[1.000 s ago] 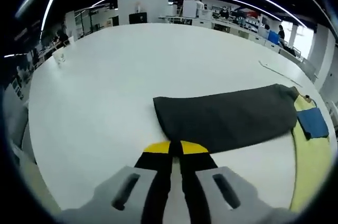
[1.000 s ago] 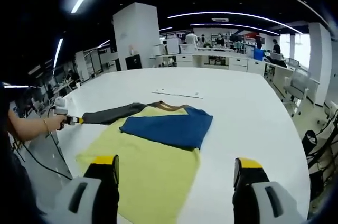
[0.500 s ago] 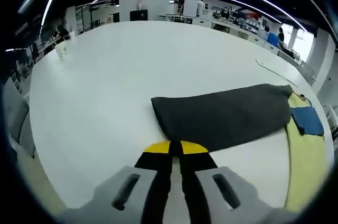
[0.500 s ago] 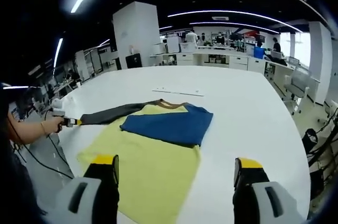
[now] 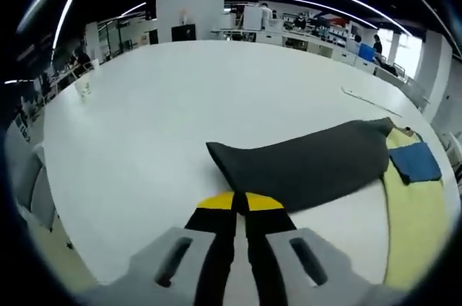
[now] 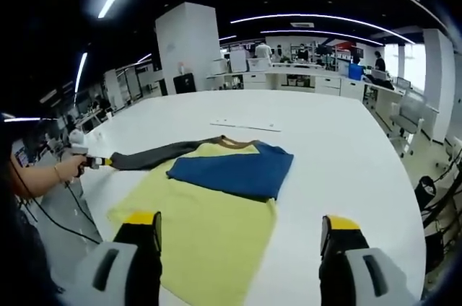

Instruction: Fold the garment on the visible template until the final outline fits inside the template.

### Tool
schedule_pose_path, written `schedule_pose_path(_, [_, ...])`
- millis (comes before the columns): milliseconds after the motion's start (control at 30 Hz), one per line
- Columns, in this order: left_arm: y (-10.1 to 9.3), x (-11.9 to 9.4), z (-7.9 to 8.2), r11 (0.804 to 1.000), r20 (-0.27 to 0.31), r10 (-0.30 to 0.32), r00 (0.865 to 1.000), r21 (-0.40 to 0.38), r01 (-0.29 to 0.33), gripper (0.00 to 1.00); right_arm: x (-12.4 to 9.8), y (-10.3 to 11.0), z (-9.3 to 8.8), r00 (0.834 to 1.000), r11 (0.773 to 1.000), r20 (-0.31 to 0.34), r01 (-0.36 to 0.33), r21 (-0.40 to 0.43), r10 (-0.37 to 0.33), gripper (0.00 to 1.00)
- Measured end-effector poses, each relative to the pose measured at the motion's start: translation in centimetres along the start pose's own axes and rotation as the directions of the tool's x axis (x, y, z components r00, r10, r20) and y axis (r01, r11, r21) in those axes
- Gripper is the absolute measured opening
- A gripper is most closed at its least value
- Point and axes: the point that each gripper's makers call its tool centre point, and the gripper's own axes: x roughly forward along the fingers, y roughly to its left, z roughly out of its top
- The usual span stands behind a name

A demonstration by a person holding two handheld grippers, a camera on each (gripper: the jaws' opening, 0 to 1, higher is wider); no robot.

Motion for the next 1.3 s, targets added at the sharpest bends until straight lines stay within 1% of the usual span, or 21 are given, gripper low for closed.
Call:
schedule_pose_path(233, [-0.9,-0.9,1.4,0.999,0.034,-0.033,0.999,-0.004,0.033,0.01,0.1,0.3,-0.3,1.0,1.0,-0.007,-0.01,0.003,0.01,0.92])
schedule_pose_path(467, [-2.2,-1.5,2.9,0.998,0.066,-0.064,0.996,0.015,0.064,0.01,0.2,0.5,-0.3,1.0,1.0,-0.013,-0.019,-0.002,0.019,0.92])
schedule_pose_path(700, [-4.0,-2.0,4.9,0.994,0.098,-0.109,0.989,0.03,0.106,0.01,0.2,0.6,-0.1,1.0,1.0,-0.013,-0.024,-0.007,0.024,0.92])
schedule_pose_path(867, [-5.5,-2.3,6.3,0.99,0.127,-0.135,0.983,0.057,0.128,0.01,0.3,0.7,-0.2,0.999,0.999,-0.017,-0.032,-0.009,0.032,0.92])
schedule_pose_path(1033, [-7.5,-2.4,7.8,0.985,0.155,-0.17,0.973,0.069,0.161,0.01,0.5,1.2,-0.3,0.999,0.999,-0.021,-0.047,-0.012,0.046,0.92])
schedule_pose_path(1067, [-7.7,-2.4,7.9,0.984,0.156,-0.174,0.972,0.072,0.165,0.01,0.6,1.3,-0.4,0.998,0.999,-0.023,-0.051,-0.013,0.051,0.92])
schedule_pose_path(1267, [-10.8,-2.1,8.9,0.971,0.161,-0.234,0.959,0.092,0.221,0.01,0.9,2.1,-0.8,0.997,0.997,-0.033,-0.076,-0.014,0.076,0.92])
schedule_pose_path(1300, [-11.6,-2.2,9.1,0.967,0.165,-0.248,0.955,0.103,0.233,0.01,0.9,2.3,-0.9,0.996,0.996,-0.038,-0.084,-0.017,0.083,0.92])
